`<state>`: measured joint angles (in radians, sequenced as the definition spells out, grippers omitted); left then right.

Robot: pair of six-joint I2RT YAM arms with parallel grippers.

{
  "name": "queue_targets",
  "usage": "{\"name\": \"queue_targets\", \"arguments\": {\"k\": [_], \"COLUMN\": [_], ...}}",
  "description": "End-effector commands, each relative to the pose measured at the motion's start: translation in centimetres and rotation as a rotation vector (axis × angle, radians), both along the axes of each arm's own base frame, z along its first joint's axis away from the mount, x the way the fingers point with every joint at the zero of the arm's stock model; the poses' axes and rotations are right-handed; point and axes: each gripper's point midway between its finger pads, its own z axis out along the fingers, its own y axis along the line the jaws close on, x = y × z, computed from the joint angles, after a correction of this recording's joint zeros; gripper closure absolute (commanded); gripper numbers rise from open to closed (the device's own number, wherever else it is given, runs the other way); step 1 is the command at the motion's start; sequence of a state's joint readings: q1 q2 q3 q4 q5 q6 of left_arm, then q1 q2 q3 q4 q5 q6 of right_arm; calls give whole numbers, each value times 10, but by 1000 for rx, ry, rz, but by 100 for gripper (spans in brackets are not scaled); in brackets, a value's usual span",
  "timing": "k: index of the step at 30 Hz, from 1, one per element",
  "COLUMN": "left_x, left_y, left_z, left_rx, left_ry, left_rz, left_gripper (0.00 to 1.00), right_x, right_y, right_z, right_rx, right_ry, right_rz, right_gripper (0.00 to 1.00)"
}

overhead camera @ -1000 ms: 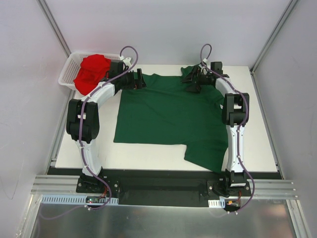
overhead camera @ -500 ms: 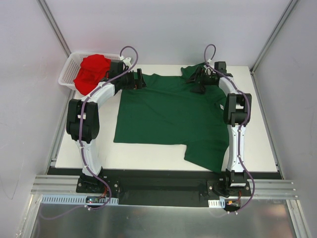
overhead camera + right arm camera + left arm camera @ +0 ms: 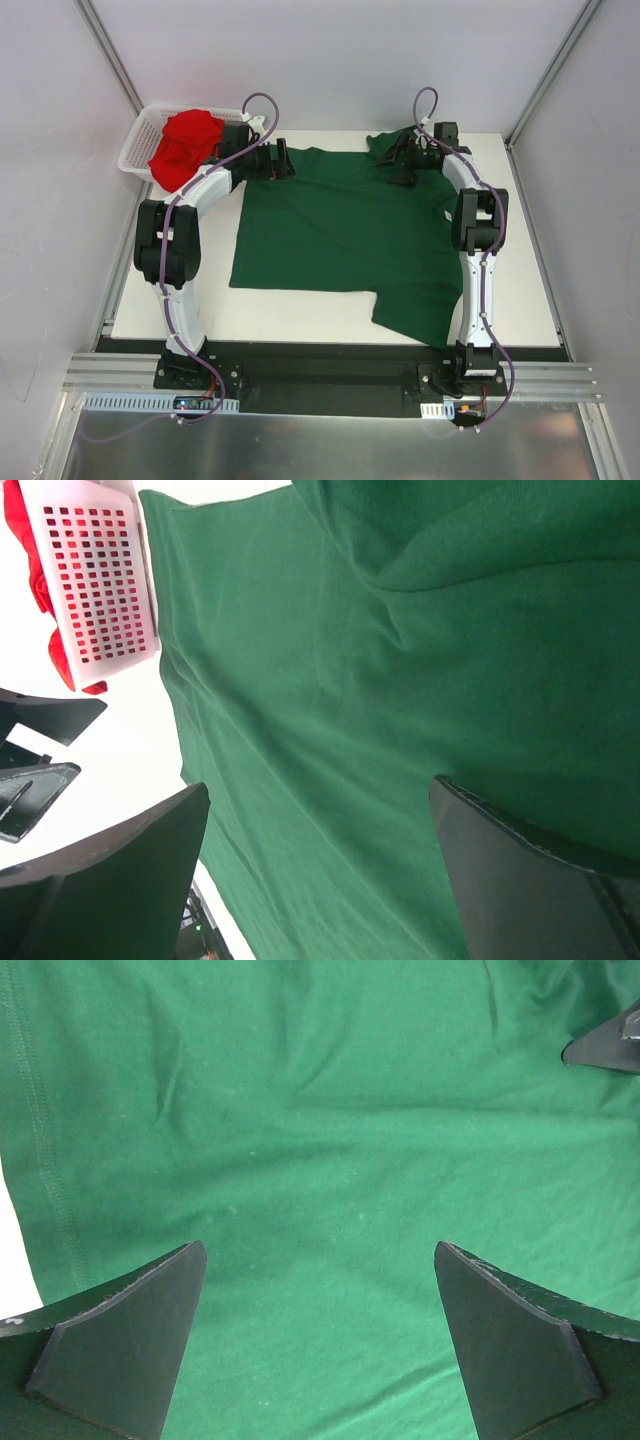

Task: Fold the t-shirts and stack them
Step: Flatten out the tshirt

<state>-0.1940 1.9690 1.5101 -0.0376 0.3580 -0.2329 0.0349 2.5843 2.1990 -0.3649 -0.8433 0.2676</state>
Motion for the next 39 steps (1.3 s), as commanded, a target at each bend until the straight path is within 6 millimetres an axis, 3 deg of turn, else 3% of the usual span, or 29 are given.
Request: {"name": "queue_targets", "arguments": {"k": [1,19,29,34,35,38,39], "left_x": [12,16,17,11,9,-2,-3], "left_y": [5,5,5,3,2,1,-1], "left_z": [19,16,16,24,25,39,47], "left_rx": [-4,1,5,-12,-18,-40,-54], "left_ry": [-64,-64,-70,-75,-74,-87,-112], "left_rz": [8,8,11,0,-9,-21,-33], "left_gripper": [1,1,1,1,1,1,1], "right_x": [14,27,34,19,16,-1,-9], "right_y": [-13,-30,-33,-21,-18,-9,-5], "right_z": [-5,-19,-19,16,38,59,79], "right_rx": [-42,-124,-72,16,21,42,47], "right_ry": [-27,-6,-7,-76,-118,-148,-178], "right_rz": [-38,-151,-178,-127,-115,-70,-54], "right_gripper": [4,4,4,4,4,4,4]}}
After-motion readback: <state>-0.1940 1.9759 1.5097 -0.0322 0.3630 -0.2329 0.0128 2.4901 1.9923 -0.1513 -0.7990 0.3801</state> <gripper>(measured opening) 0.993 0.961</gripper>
